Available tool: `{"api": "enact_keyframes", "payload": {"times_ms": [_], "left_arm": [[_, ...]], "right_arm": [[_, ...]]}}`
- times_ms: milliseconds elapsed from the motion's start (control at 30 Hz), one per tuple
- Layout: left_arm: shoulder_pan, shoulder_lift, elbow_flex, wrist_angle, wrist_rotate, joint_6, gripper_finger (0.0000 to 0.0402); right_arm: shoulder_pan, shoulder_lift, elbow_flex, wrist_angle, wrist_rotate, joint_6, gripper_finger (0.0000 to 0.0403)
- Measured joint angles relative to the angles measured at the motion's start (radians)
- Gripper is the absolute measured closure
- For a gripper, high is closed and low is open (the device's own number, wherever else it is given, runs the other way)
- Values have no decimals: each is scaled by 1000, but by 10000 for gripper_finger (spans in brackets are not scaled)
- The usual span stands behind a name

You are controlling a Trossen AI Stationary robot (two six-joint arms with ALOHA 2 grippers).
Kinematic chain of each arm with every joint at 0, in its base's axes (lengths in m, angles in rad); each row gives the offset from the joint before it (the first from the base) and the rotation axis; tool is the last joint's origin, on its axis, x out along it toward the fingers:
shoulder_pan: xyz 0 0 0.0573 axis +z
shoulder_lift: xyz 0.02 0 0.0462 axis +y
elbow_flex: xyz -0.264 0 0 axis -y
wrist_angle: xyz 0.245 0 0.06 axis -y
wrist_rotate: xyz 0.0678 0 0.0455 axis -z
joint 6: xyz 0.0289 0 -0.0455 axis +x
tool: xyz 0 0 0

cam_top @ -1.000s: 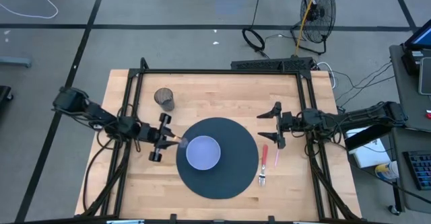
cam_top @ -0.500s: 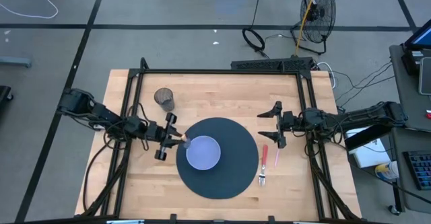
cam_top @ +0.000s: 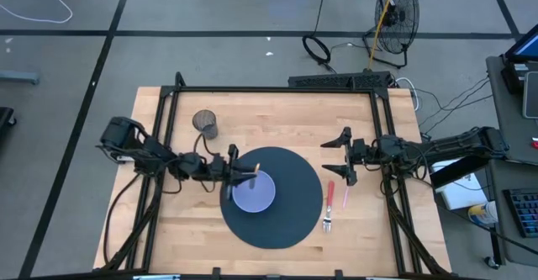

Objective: Pick & Place Utensil
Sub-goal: Put the orange spoon into the purple bowl

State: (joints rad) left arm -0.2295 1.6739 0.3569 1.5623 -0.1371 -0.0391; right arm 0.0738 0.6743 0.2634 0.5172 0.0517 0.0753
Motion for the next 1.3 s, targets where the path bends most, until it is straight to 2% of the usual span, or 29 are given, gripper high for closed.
{"api": "enact_keyframes", "payload": {"times_ms": [233,367,567,1000,1133,1300], "left_arm": [[0,3,-1,0,-87,-70,353],[-19,11,-2,-20,-189,-110,353],[-64,30,-2,-48,-282,-140,353],[-156,170,122,-74,-626,-181,353],[-176,170,130,-136,-733,-240,353],[-188,169,130,-214,-804,-351,345]], "right_arm": [[0,0,0,-6,0,-6,85],[0,0,0,-6,0,-8,85],[0,1,0,-12,0,-8,85],[0,1,0,-28,0,-6,85],[0,1,0,-45,0,-5,85],[0,1,0,-51,0,-8,85]]}}
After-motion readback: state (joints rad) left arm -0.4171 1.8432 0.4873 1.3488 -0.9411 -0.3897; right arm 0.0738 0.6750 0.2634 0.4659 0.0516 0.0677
